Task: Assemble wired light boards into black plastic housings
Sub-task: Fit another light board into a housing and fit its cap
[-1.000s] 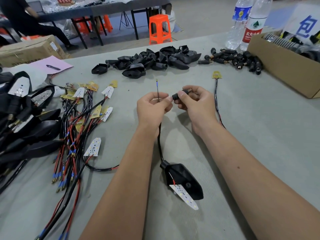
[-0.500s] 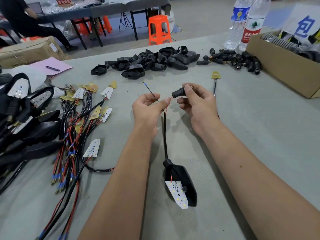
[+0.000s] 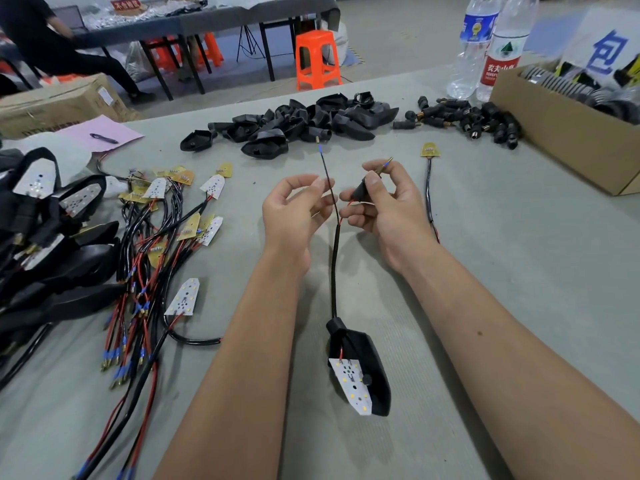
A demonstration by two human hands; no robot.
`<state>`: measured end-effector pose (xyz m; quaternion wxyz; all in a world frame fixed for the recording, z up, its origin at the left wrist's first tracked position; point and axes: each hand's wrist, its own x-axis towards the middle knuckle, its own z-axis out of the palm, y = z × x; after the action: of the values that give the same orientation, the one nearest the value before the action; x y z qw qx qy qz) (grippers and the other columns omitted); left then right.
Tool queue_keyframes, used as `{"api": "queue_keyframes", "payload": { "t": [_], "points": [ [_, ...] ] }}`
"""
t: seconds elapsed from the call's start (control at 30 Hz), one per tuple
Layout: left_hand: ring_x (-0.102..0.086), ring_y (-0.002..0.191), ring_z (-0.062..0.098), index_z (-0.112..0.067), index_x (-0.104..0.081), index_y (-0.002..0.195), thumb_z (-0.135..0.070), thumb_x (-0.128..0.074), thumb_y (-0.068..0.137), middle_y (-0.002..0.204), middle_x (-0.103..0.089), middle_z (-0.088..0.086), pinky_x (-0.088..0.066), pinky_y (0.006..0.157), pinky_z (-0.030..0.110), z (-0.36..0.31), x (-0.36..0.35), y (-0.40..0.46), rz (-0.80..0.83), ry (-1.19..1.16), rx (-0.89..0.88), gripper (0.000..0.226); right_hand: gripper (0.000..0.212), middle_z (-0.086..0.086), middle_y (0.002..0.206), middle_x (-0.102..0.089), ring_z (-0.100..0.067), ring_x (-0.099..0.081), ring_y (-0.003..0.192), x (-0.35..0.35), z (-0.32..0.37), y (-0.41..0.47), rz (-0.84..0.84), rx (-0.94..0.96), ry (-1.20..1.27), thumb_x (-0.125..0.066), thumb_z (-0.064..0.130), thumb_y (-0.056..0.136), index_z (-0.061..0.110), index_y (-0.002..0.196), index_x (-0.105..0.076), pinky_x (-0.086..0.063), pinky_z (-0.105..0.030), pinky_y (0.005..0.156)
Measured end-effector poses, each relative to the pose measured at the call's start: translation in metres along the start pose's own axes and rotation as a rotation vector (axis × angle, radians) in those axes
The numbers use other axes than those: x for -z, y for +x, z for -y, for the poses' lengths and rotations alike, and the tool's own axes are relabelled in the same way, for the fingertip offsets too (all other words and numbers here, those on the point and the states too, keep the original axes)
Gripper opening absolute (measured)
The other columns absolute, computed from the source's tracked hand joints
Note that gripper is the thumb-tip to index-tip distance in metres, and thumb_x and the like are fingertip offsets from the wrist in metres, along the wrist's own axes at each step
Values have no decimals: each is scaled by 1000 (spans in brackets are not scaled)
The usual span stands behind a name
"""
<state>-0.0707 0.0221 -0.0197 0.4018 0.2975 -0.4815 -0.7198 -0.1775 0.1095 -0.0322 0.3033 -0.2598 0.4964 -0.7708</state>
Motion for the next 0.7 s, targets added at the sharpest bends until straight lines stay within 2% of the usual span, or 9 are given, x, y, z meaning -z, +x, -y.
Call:
{"api": "queue_keyframes", "payload": {
  "t": [0.1, 0.17, 0.27, 0.37, 0.53, 0.7],
  "points": [
    [-63, 72, 16, -17, -67, 102, -17, -65, 100, 96, -78, 6, -46, 62, 23, -5, 2, 1, 66, 32, -35, 3, 21, -13, 82, -69, -21, -70, 63, -1, 0, -1, -10, 12, -3, -45, 19, 111, 18, 130, -54, -56, -25, 59],
    [-60, 69, 14, -19, -71, 102, -17, -65, 100, 87, -76, 2, -41, 59, 23, -6, 3, 2, 50, 72, -91, 7, 24, -10, 77, -69, -20, -69, 61, -2, 1, -1, -25, 7, 10, -44, 18, 111, 19, 133, -53, -56, -25, 60],
    [-55, 61, 12, -24, -73, 102, -7, -58, 99, 70, -65, -2, -38, 54, 23, -5, 5, 5, 6, 158, -137, 23, 22, -9, 77, -70, -18, -69, 61, -1, 2, -1, -53, -15, 68, -43, 19, 112, 21, 130, -55, -55, -23, 58],
    [-50, 55, 9, -21, -76, 99, 0, -50, 94, 61, -56, -5, -39, 51, 23, -2, 7, 7, -6, 376, -142, 34, 18, -14, 82, -71, -16, -68, 60, 0, 2, 0, -85, -42, 167, -44, 19, 112, 21, 125, -56, -54, -21, 56],
    [-49, 57, 16, -16, -79, 92, -13, -68, 95, 62, -54, 4, -44, 51, 24, 5, 5, 3, 146, 536, -189, 12, 12, -20, 94, -77, -15, -64, 55, 4, 2, 3, -133, -75, 291, -43, 20, 112, 20, 116, -54, -50, -21, 51],
    [-52, 56, 14, -15, -79, 84, -16, -75, 91, 62, -62, -4, -46, 52, 24, 8, 1, 3, 85, 547, -252, 8, 10, -21, 100, -77, -15, -66, 56, 5, 2, 5, -137, -94, 338, -41, 22, 112, 16, 111, -49, -51, -21, 52]
  ]
}}
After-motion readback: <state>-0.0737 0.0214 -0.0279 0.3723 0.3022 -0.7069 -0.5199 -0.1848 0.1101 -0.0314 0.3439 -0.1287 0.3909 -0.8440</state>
